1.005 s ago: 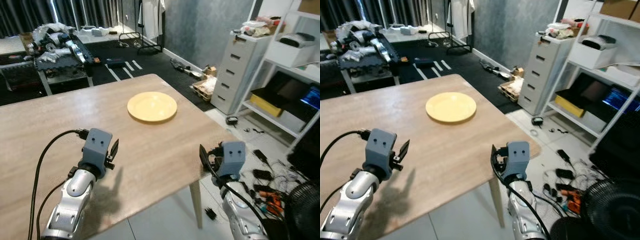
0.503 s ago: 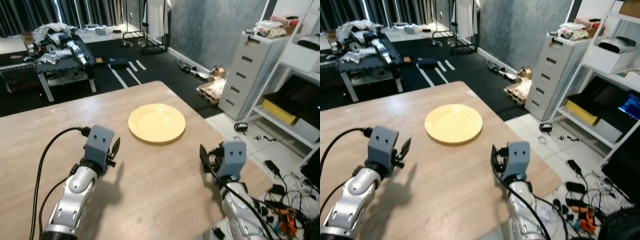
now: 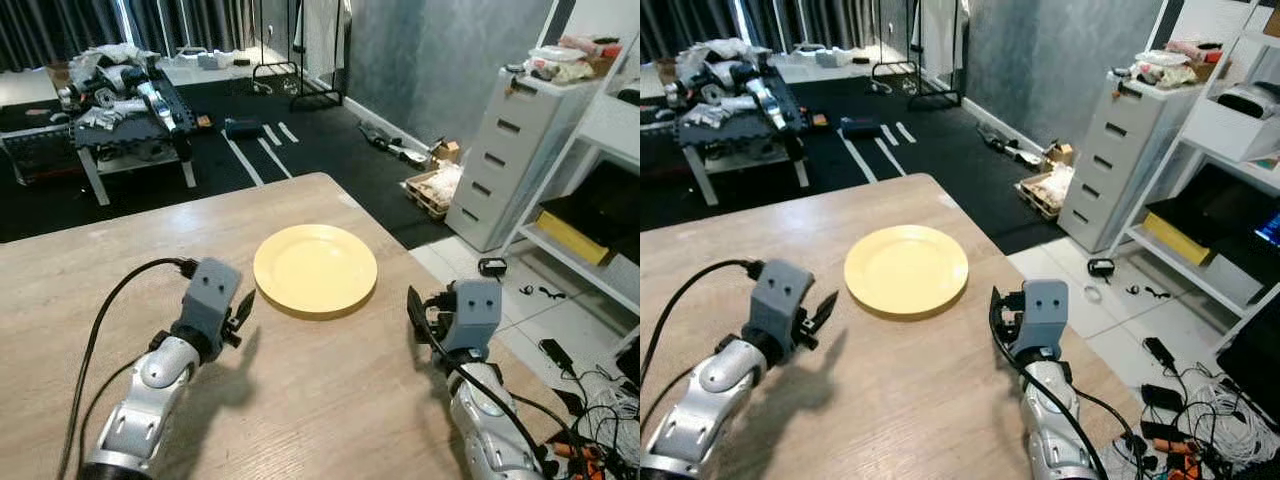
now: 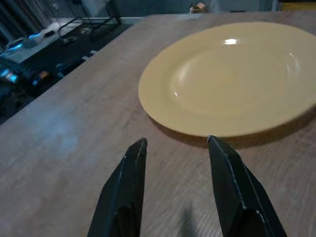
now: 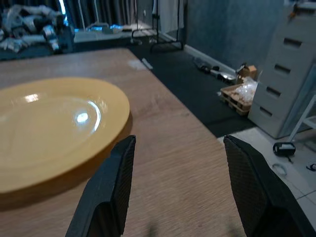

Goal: Setting the table

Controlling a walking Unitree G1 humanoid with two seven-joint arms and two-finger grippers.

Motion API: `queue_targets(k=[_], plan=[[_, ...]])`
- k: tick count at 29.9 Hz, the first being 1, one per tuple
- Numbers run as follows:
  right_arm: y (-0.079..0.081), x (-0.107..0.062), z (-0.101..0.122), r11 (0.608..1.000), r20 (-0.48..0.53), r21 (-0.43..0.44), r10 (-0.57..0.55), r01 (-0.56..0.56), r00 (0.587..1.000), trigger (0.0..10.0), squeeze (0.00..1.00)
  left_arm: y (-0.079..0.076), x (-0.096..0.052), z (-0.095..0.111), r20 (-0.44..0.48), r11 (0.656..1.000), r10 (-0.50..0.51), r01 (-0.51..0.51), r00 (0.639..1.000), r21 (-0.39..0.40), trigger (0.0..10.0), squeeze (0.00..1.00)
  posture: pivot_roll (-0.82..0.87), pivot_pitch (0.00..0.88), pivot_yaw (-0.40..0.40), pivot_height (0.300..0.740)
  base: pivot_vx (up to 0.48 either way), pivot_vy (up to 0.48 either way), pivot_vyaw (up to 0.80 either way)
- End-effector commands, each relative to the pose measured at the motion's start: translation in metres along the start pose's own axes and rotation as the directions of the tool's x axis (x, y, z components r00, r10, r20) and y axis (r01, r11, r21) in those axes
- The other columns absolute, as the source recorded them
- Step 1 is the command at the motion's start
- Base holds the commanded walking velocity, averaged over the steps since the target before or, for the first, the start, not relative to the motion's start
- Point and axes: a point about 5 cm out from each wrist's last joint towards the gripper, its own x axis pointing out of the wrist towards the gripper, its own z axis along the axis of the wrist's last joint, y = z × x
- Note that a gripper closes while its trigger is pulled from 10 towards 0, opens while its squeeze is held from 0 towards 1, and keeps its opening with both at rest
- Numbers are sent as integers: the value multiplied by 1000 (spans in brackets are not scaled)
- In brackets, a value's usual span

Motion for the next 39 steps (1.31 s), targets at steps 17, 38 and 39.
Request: queue_targets(k=[17, 38, 39], plan=[[25, -6, 39, 978, 69, 182, 90, -101, 994, 10000, 0, 25, 19, -2, -95, 852, -206, 227, 974, 472, 10000, 0, 74, 223, 64, 740, 0, 0, 0], [11, -21, 52, 986, 49, 159, 36, -44, 998, 10000, 0, 19, 46, 8, -140, 505, -341, 307, 930, 806, 9843, 0, 13, 260, 98, 740, 0, 0, 0], [10, -22, 53, 987, 49, 157, 32, -39, 998, 10000, 0, 17, 48, 8, -134, 507, -333, 297, 933, 809, 6118, 0, 13, 260, 98, 740, 0, 0, 0]])
